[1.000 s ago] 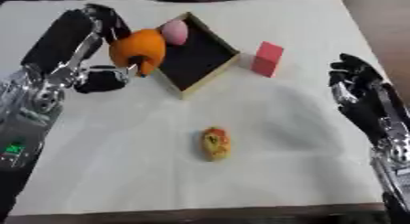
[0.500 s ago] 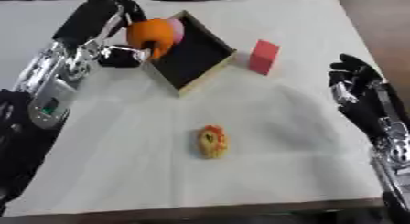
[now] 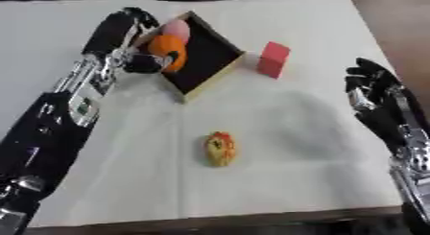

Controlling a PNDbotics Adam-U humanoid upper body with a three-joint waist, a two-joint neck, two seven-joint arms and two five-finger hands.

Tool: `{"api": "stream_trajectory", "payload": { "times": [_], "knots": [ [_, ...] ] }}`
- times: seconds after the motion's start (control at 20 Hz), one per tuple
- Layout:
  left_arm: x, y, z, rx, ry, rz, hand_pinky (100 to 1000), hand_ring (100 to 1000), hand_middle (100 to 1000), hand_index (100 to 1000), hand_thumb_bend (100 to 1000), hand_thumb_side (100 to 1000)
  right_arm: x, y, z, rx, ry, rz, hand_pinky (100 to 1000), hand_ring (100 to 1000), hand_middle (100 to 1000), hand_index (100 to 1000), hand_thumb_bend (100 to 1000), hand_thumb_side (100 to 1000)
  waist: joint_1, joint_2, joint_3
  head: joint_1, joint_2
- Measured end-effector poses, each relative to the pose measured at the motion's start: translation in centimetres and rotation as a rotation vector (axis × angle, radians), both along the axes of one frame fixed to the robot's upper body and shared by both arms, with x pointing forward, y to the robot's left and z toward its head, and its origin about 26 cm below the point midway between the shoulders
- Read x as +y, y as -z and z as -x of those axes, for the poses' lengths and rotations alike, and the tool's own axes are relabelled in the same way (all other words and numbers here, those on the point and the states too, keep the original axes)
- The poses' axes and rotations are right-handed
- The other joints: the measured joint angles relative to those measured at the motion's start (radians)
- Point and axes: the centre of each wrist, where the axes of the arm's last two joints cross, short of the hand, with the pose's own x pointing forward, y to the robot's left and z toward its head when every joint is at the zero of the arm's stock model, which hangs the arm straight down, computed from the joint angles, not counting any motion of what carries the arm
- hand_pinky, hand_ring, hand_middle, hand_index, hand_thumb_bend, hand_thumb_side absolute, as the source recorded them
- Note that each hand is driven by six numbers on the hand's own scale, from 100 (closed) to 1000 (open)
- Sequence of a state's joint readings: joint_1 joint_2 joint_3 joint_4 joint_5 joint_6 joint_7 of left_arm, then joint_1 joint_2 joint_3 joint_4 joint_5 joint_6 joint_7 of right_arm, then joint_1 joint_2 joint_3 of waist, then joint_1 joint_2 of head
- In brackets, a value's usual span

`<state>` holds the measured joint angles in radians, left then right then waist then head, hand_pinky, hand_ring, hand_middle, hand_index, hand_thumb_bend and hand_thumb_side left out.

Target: Pick up objects on the table and place them in the box.

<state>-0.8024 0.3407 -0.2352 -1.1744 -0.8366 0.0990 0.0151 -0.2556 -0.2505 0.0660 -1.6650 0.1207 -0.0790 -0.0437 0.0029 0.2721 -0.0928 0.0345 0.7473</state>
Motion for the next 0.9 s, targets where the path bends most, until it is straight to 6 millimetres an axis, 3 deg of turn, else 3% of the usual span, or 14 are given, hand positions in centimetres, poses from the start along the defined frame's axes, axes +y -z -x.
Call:
{"api": "stream_trajectory", "payload": {
  "times": [0.25, 0.5, 0.7, 0.9],
  "knots": [
    [0.5, -0.5, 1.6, -0.06, 0.014, 0.054, 771, 765, 763, 851, 815, 723, 0.0, 0.0, 0.0, 0.0, -0.003, 0.001, 786, 813, 773, 904, 100, 502, 0.0, 0.0, 0.007, -0.002, 0.0],
    [2.2, -2.9, 5.0, -0.174, 0.061, 0.176, 761, 753, 739, 832, 743, 693, 0.0, -0.3, -0.2, -0.006, -0.01, 0.01, 788, 815, 776, 905, 100, 495, 0.0, 0.0, 0.024, -0.009, 0.0],
    [3.7, -4.1, 8.5, -0.24, 0.103, 0.307, 725, 720, 705, 806, 695, 665, -0.4, -1.8, -0.9, -0.032, -0.043, 0.094, 792, 817, 780, 907, 100, 478, 0.0, 0.0, 0.041, -0.017, 0.0],
    [4.6, -3.5, 11.3, -0.239, 0.136, 0.446, 705, 703, 686, 796, 668, 660, -0.1, -4.1, -2.0, -0.073, -0.123, 0.243, 800, 824, 789, 908, 100, 467, 0.0, -0.001, 0.057, -0.027, 0.0]
  ]
}}
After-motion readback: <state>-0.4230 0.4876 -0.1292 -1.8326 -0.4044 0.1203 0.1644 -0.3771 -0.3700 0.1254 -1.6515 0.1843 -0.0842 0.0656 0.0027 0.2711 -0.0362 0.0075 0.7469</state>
